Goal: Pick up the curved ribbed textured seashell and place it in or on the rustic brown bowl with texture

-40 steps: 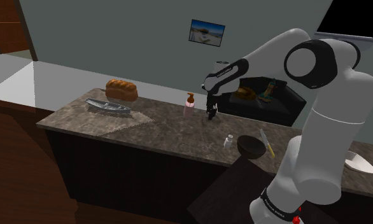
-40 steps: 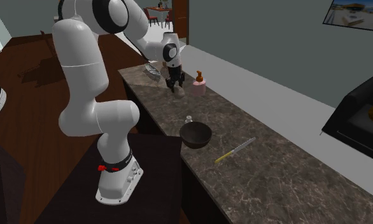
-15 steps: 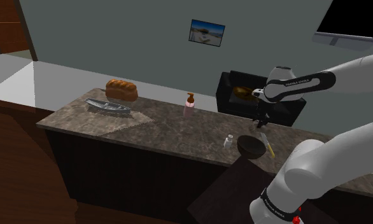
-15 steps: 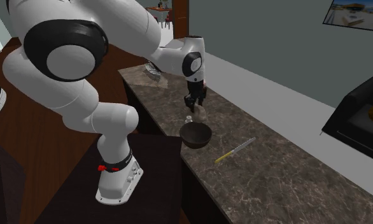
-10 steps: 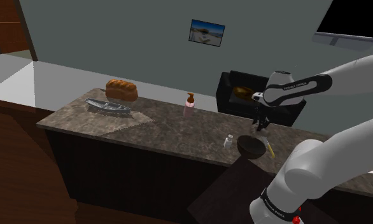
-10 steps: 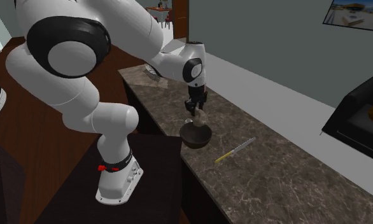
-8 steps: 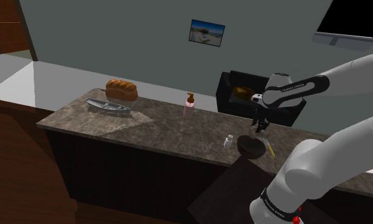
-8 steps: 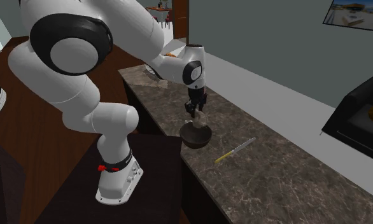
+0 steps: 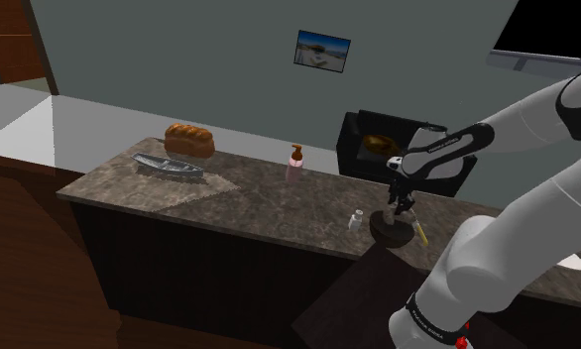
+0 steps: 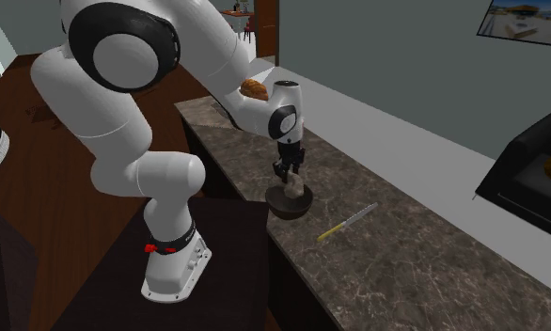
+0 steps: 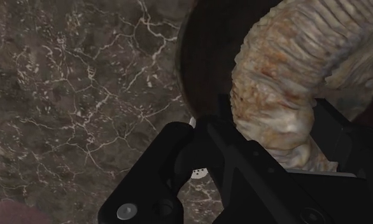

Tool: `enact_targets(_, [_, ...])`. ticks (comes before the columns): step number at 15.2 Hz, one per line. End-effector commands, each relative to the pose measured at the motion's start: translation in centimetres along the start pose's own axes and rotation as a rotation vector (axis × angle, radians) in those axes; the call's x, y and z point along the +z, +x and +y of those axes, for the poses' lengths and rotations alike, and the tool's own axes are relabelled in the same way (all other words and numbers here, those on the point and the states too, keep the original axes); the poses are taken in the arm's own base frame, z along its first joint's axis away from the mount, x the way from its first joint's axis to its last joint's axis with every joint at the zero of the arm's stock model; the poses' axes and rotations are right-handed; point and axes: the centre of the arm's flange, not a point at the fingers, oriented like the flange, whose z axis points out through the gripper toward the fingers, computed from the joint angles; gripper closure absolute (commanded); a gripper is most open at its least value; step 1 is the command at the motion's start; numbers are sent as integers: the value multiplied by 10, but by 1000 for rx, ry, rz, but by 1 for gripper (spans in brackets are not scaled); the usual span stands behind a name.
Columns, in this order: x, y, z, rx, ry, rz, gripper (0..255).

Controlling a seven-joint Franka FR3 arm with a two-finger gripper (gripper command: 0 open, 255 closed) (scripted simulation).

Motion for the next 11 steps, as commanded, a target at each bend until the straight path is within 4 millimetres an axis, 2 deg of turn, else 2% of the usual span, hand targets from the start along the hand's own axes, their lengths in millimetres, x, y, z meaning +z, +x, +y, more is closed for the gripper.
enact_targets(1, [10, 0, 0, 0, -2, 0, 255])
enact_targets(3, [20, 0, -1, 0, -2, 0, 255])
enact_targets(10, [20, 0, -1, 0, -1, 0, 255])
enact_targets(11, [20, 0, -1, 0, -2, 0, 0])
